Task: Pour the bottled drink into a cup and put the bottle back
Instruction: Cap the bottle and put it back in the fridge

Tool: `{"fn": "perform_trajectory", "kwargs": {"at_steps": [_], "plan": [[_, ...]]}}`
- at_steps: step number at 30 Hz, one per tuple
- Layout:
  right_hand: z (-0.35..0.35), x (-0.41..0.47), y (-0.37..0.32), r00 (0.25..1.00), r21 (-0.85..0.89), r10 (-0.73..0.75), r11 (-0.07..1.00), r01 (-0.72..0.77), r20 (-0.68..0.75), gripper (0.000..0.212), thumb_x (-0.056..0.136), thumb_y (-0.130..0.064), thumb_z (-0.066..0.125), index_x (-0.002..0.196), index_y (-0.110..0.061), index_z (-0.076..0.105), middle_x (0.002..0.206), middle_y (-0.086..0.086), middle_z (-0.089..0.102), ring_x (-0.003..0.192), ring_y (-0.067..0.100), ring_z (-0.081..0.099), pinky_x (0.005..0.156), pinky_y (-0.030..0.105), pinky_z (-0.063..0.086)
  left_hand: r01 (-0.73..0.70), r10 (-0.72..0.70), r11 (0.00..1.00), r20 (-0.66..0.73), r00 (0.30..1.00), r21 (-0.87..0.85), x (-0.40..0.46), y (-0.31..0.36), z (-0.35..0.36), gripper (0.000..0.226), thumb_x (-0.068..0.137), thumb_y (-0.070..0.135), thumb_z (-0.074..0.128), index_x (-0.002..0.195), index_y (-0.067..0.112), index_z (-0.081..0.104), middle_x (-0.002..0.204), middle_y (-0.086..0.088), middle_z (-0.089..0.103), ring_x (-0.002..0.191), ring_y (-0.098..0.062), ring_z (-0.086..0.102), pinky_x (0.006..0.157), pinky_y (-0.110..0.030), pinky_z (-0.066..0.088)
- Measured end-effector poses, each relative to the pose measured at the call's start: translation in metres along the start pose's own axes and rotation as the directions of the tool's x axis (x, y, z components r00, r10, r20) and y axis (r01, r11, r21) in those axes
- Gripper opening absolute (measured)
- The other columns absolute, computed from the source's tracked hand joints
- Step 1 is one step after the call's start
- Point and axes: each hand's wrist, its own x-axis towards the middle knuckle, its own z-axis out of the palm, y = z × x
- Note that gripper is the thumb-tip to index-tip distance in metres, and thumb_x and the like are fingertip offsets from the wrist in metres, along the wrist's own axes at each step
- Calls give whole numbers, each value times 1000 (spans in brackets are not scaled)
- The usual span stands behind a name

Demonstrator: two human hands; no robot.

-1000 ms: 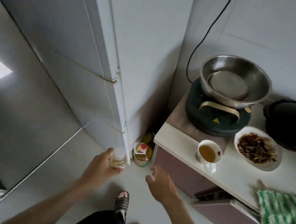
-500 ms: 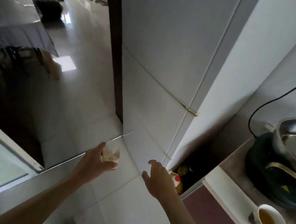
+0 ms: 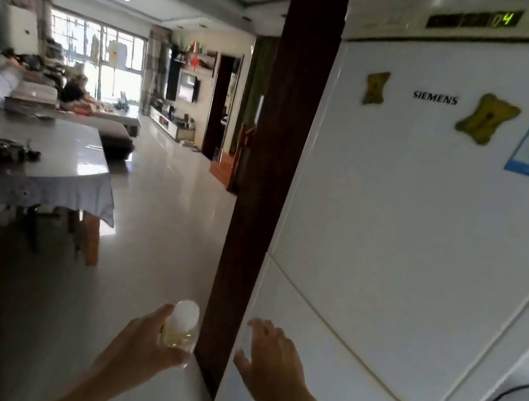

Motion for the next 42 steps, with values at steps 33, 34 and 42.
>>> {"fn": "perform_trajectory", "kwargs": {"at_steps": [33,34,42], "plan": [[-235,414,47,863,-767,-8,463,-444,-505,57,101,-44,43,144,-7,49,159,21,32,154,38,6,106,77,-20,-443,530,815,172,830,-372,546,64,-53,52,62,46,74,110,39,57,98,6,73,90,-8,72,85,-41,59],[-234,419,44,867,-780,31,423,-462,-497,54,101,-45,45,139,-9,55,157,20,36,153,40,7,105,81,-16,-450,543,813,205,814,-369,558,63,-52,52,63,47,74,111,40,57,99,8,73,90,-6,72,85,-39,59],[-230,431,24,847,-818,227,230,-527,-481,44,98,-46,50,125,-16,69,142,16,54,143,39,33,104,85,1,-501,654,743,323,684,-445,624,87,-17,60,66,49,79,119,37,54,107,9,72,97,-7,70,84,-34,59]]}}
